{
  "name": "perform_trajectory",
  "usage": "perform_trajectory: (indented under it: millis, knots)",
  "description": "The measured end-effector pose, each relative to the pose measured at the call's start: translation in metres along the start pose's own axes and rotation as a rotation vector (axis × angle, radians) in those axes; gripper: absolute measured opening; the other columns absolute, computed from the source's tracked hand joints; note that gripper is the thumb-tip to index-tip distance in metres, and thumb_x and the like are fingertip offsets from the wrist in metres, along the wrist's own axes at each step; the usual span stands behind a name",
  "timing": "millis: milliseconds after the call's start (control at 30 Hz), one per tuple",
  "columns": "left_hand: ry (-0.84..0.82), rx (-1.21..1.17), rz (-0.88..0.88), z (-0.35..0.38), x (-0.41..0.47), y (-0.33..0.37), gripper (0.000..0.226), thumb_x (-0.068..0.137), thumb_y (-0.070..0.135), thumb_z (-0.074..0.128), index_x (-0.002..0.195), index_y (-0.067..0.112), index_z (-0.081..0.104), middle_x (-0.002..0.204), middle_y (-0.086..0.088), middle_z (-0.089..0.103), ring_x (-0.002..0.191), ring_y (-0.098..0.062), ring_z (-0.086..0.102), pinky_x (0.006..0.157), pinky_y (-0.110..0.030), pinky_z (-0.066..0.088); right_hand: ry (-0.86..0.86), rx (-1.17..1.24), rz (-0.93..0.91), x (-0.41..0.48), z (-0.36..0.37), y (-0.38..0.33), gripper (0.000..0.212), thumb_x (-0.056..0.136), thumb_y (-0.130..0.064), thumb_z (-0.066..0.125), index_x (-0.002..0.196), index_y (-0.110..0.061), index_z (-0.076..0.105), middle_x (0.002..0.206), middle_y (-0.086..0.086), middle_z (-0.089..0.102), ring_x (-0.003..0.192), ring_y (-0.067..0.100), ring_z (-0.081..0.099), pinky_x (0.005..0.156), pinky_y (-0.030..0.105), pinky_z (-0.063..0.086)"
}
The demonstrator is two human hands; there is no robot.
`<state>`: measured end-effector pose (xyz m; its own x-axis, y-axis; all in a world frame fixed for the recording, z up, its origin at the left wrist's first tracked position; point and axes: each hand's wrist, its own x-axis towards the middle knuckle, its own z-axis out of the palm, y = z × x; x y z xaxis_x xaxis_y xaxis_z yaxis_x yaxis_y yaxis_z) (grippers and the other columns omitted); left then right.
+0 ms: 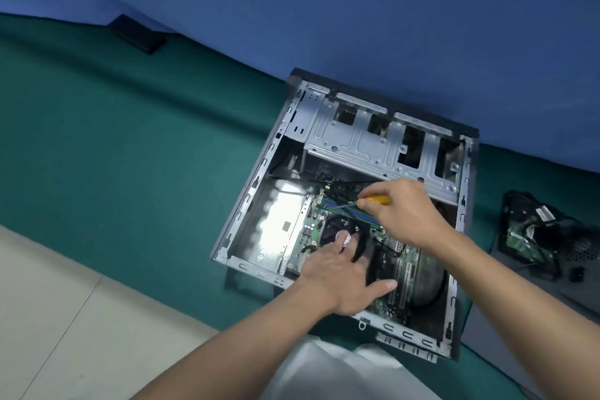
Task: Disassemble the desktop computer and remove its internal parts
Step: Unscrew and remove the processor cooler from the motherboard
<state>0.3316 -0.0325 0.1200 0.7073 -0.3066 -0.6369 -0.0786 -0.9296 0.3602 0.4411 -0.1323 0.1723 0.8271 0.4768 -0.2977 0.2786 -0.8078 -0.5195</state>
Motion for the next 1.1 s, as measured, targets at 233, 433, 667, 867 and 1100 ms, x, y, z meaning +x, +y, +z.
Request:
perform_trajectory:
  millis: [233,433,667,867,1100]
  knots:
    - [-0.08,-0.031,-0.017,-0.001,0.004,0.003,0.081,0.095,0.069,0.014,0.154,0.018,-0.006,0.159,-0.009,-0.019,0.144,-0.026,-0.026,0.119,-0.047,0.003,-0.07,-0.101,-0.07,0.016,0.01,0.005,0.02,0.092,-0.029,0.061,0.1,-0.017,0.074,0.103,-0.002,0.072,0.091,0.01,0.056,0.082,0.02,0.037]
    - [-0.059,-0.036,-0.007,0.0,0.005,0.001,0.087,0.092,0.073,0.015,0.156,0.015,0.001,0.161,-0.011,-0.012,0.146,-0.027,-0.02,0.119,-0.044,0.004,-0.102,-0.128,-0.093,0.025,0.014,0.005,0.02,0.091,-0.031,0.061,0.099,-0.018,0.073,0.102,0.001,0.071,0.084,0.011,0.052,0.08,0.022,0.039]
    - [-0.033,-0.053,-0.004,-0.001,0.003,0.001,0.088,0.092,0.073,0.017,0.155,0.016,-0.007,0.162,-0.01,-0.008,0.148,-0.026,-0.016,0.119,-0.043,0.007,-0.129,-0.184,-0.117,0.03,0.018,0.0,0.02,0.092,-0.03,0.06,0.099,-0.018,0.073,0.102,0.002,0.071,0.084,0.01,0.048,0.079,0.022,0.037]
    - [-0.029,-0.072,0.0,0.0,0.004,0.0,0.09,0.093,0.072,0.018,0.155,0.013,-0.008,0.162,-0.01,-0.008,0.148,-0.026,-0.015,0.119,-0.043,0.006,-0.151,-0.236,-0.133,0.031,0.02,-0.009,0.021,0.093,-0.029,0.058,0.101,-0.016,0.072,0.099,0.004,0.07,0.084,0.014,0.053,0.078,0.024,0.041]
    - [-0.037,-0.039,-0.013,0.0,0.004,-0.001,0.087,0.093,0.072,0.016,0.155,0.016,-0.006,0.162,-0.008,-0.01,0.148,-0.026,-0.016,0.121,-0.049,0.002,-0.198,-0.315,-0.129,0.036,0.018,-0.022,0.022,0.093,-0.02,0.054,0.093,-0.008,0.073,0.092,0.011,0.071,0.091,0.029,0.063,0.077,0.03,0.05]
